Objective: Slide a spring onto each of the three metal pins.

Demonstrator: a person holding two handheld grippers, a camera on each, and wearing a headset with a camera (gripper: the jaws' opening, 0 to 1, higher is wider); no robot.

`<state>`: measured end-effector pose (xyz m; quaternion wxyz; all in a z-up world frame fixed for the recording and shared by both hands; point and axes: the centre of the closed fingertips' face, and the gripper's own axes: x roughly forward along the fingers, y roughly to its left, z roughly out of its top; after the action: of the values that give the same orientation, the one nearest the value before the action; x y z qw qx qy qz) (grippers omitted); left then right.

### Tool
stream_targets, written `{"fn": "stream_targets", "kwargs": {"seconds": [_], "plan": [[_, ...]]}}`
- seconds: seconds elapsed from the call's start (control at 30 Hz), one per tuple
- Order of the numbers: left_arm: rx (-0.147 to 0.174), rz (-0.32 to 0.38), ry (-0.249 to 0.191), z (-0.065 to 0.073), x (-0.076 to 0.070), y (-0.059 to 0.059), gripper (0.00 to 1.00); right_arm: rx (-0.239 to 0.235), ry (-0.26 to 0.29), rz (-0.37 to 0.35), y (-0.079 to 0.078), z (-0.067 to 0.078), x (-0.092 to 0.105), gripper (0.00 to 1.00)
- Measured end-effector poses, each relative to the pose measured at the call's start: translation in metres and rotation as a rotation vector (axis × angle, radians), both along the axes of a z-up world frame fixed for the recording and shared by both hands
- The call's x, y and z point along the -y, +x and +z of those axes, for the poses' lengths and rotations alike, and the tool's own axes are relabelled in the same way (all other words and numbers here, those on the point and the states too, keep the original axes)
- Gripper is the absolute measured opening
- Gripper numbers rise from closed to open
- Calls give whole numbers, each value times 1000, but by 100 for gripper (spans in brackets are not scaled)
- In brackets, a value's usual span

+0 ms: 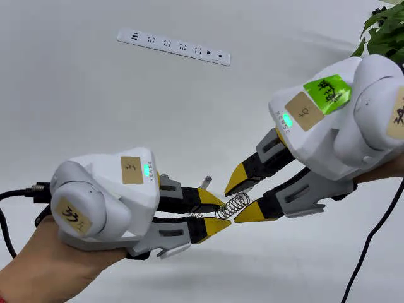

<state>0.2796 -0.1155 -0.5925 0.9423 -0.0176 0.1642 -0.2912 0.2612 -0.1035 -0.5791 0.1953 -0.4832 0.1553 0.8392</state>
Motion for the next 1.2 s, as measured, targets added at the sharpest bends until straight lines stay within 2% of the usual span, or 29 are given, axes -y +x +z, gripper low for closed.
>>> {"fn": "stream_targets", "kwargs": {"seconds": [0.33,1.03,1.2], "plan": [[5,-2,-6,1,0,2,10,3,-7,21,1,-2,1,12],[3,2,0,-1,1,0,11,5,-9,6,-2,-4,0,12],[-8,14,1,-3,-1,-2,17,-1,-4,-4,-4,-2,-2,12]]}}
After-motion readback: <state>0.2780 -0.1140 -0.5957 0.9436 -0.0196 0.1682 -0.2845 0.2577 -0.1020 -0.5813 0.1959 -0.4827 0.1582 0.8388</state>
